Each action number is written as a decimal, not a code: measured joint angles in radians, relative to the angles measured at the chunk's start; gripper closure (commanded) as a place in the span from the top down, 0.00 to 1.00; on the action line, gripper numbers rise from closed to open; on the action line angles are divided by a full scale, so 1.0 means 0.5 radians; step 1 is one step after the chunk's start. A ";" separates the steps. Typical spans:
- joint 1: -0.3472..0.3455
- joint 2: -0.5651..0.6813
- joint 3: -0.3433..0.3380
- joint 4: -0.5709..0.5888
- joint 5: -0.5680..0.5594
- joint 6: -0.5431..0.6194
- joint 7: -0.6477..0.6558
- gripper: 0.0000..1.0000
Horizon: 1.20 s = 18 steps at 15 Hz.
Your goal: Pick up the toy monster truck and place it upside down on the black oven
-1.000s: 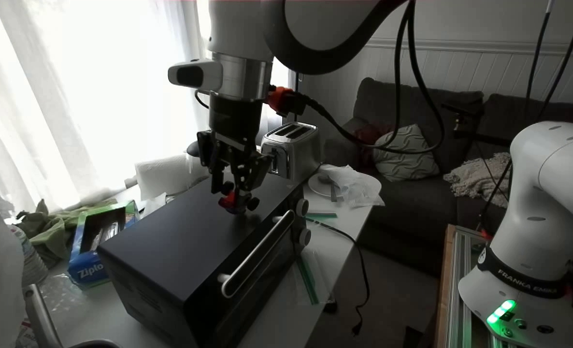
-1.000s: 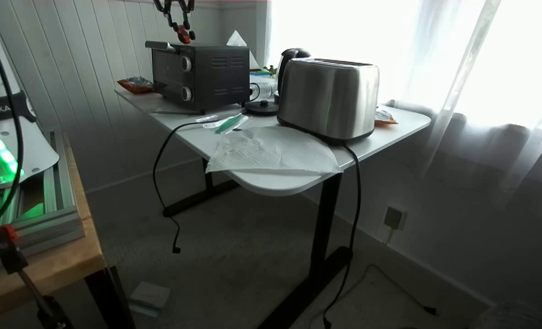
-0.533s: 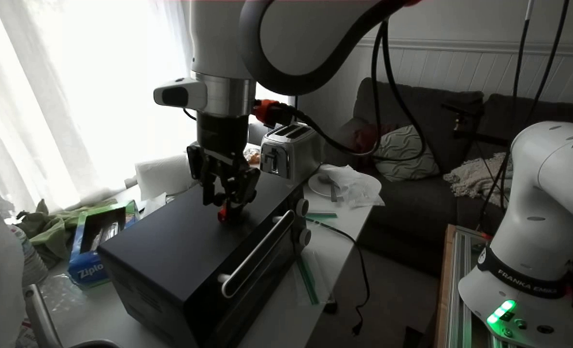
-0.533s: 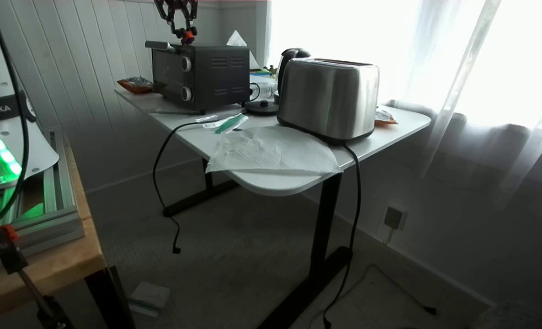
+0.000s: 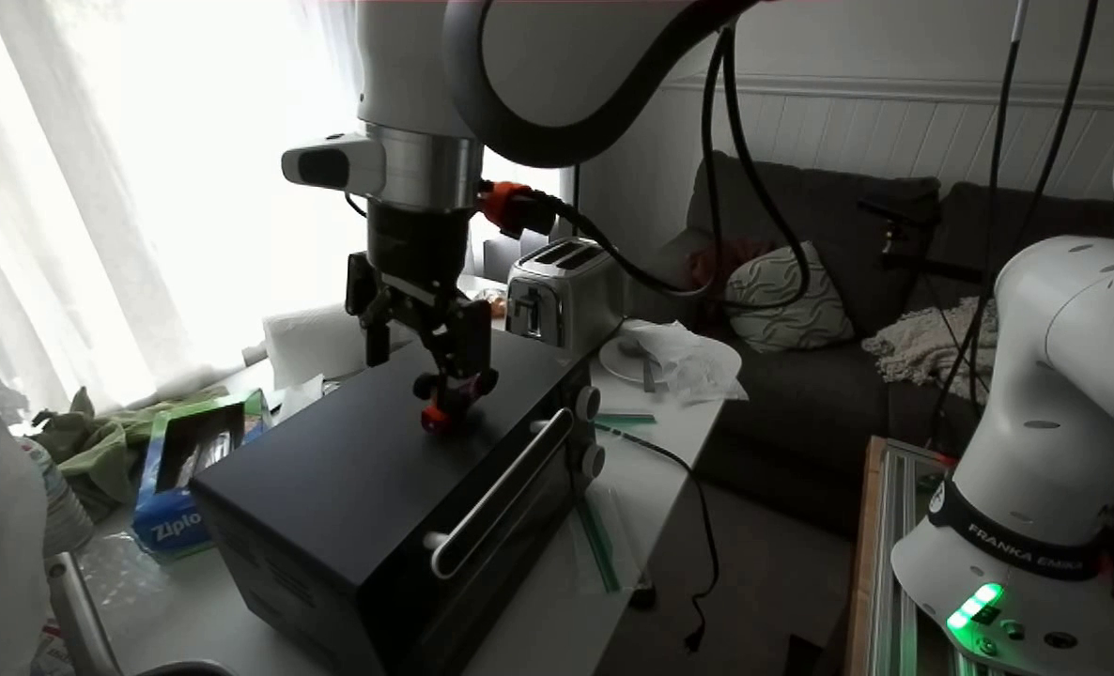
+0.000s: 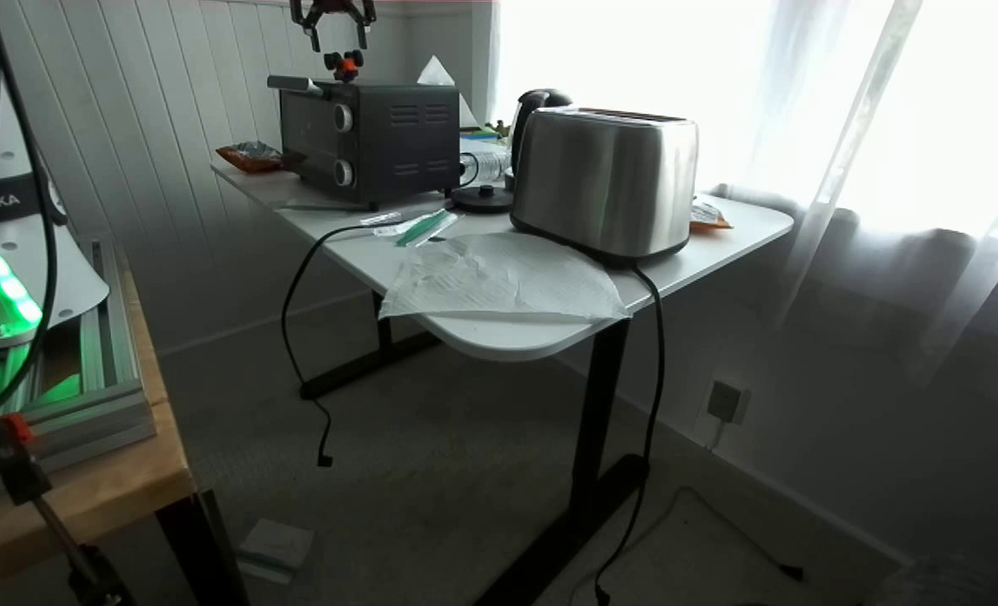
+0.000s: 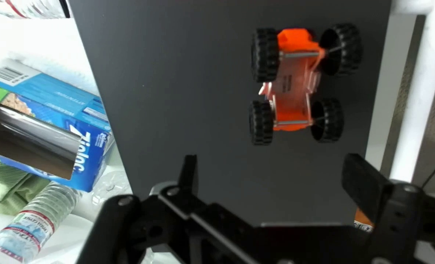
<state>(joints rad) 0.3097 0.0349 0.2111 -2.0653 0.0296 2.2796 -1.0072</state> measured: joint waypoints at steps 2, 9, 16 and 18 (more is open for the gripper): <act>-0.030 -0.021 -0.002 0.025 0.001 -0.046 0.085 1.00; -0.120 -0.252 -0.008 0.219 0.001 -0.707 0.757 1.00; -0.151 -0.408 -0.021 0.364 0.008 -1.216 1.445 1.00; -0.155 -0.415 -0.022 0.382 0.036 -1.251 1.637 1.00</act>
<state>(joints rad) 0.2322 -0.1724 0.2002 -1.8740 0.0475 1.6541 -0.1887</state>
